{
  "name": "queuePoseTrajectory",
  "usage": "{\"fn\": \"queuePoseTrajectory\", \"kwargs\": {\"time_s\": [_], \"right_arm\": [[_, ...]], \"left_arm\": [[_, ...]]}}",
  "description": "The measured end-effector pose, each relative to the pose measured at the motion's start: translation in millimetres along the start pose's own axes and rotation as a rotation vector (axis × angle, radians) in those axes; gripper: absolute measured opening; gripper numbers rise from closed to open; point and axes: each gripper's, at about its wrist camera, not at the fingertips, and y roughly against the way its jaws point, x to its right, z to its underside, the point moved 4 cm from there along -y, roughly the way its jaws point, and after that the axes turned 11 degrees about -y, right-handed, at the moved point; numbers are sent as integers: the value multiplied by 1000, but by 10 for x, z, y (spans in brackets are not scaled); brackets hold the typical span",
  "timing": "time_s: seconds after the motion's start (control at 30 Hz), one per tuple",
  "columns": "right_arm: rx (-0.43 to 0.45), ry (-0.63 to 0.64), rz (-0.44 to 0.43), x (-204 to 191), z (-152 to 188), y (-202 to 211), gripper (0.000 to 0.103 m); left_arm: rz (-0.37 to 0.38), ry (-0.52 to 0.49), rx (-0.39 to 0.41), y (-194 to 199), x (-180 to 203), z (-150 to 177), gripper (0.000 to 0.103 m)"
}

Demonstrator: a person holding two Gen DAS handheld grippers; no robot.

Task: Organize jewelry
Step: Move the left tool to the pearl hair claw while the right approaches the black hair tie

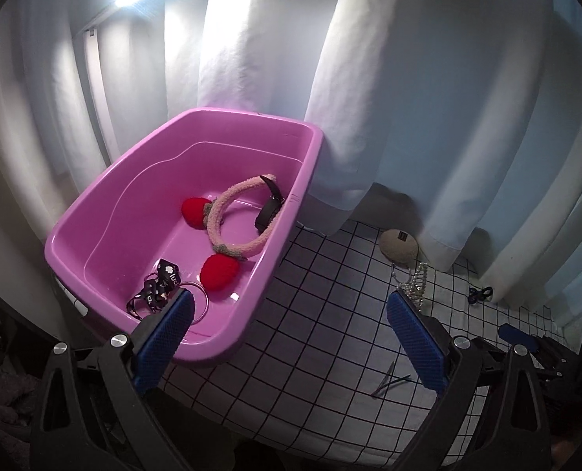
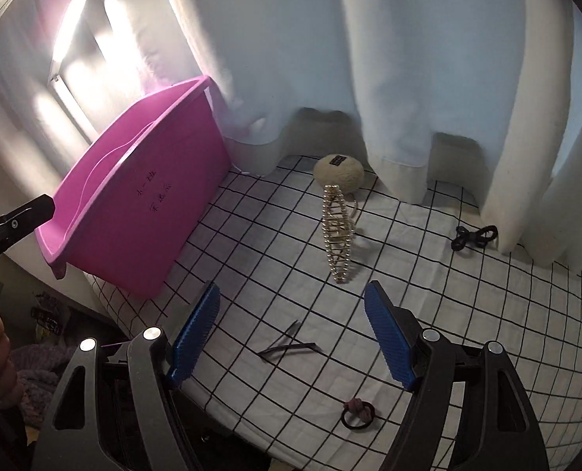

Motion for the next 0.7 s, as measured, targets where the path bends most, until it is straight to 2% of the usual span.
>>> {"fn": "queuePoseTrajectory", "kwargs": {"time_s": [0.13,0.33,0.5,0.7], "right_arm": [[10,-72,50,552,76,134,73],[19,-131,70,1113,130,214,73],[13,-148,67,1414,103,119,73],[-4,-136,71,1560,67,-52,73]], "left_arm": [[41,-41,-20,-141,446,64,97],[39,-78,-28,-364,917,150,97],[3,-60,-60,-628,1139,240,97],[-22,-32,-100,-903,1262,302,97]]}}
